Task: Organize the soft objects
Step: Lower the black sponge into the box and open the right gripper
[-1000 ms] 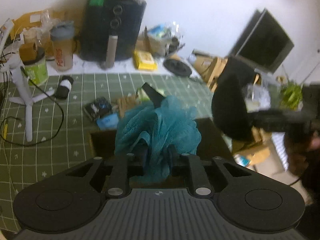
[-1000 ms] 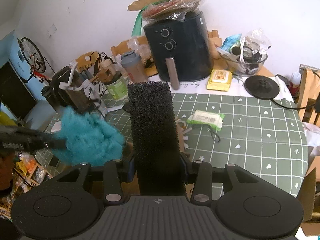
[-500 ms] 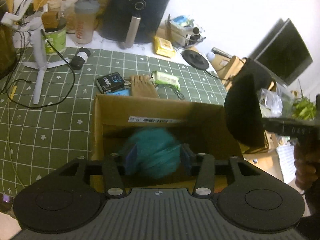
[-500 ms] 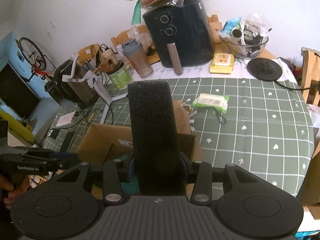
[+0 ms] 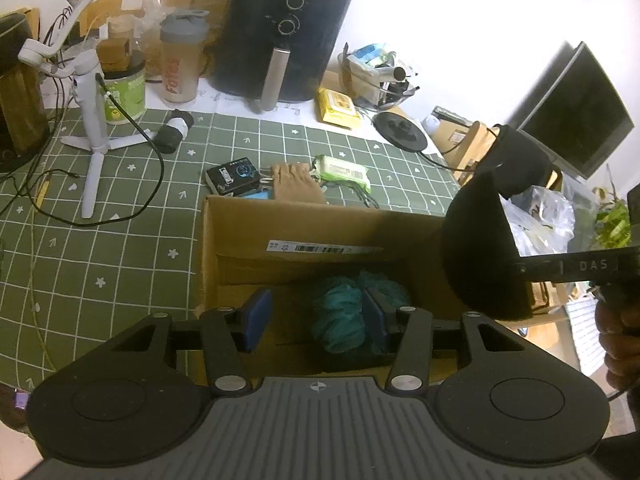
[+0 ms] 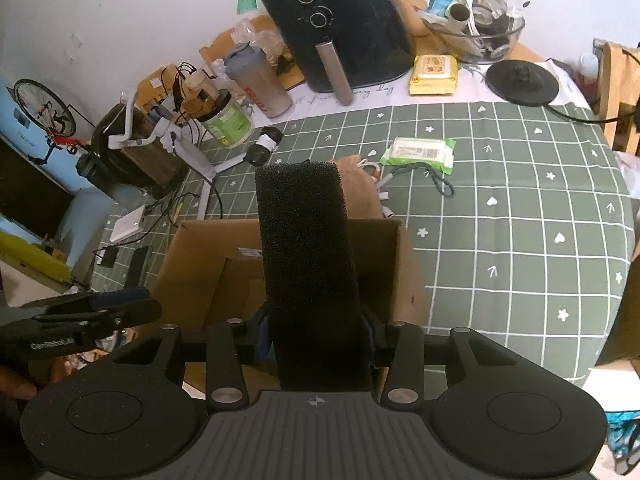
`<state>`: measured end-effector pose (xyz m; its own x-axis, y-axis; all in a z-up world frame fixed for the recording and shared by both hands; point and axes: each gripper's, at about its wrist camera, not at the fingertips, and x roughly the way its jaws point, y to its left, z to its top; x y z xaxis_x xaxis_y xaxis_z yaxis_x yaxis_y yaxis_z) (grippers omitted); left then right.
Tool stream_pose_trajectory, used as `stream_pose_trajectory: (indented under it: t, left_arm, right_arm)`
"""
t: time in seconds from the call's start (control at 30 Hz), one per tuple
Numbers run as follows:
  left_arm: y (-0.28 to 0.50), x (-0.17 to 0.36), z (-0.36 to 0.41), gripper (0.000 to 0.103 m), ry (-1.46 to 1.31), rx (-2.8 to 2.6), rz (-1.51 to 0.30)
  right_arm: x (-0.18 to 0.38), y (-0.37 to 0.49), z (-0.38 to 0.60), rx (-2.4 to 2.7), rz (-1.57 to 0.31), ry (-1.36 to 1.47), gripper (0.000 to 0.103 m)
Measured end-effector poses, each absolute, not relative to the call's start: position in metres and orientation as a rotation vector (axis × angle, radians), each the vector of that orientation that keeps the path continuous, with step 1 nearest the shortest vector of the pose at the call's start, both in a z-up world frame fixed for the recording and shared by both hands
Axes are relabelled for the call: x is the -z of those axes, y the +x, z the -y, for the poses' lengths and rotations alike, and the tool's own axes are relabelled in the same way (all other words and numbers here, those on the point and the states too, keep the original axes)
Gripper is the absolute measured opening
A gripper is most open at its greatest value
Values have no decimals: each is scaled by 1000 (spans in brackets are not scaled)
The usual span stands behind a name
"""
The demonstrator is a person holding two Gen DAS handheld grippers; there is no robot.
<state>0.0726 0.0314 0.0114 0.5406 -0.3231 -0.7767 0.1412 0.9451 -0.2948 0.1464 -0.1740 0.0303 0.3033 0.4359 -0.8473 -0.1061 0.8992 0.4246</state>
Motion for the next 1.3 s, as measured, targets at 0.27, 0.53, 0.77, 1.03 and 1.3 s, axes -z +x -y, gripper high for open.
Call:
stream_pose_trajectory:
  t: [0.27,0.53,0.77,1.03,1.3]
  left_arm:
    - [68,-23,-42,49,-217,223,-926]
    - [62,-28,-58,49,-247,158,-909]
    - [62,-28,-59,49,-252,146,-911]
    - [65,-27,-52,49,-227,161,-921]
    - [80,-32,-38,49,-184,203,-920]
  right_arm:
    - [-24,159,147,-447,-1243,283,46]
    - [-32,171,111,-646,-1173,294,89]
    - [-29,167,120,-622,-1185,276,94]
    - [-26,156,138,-519,-1172,236,103]
    - [-29,148,165,-427,-1141,260,103]
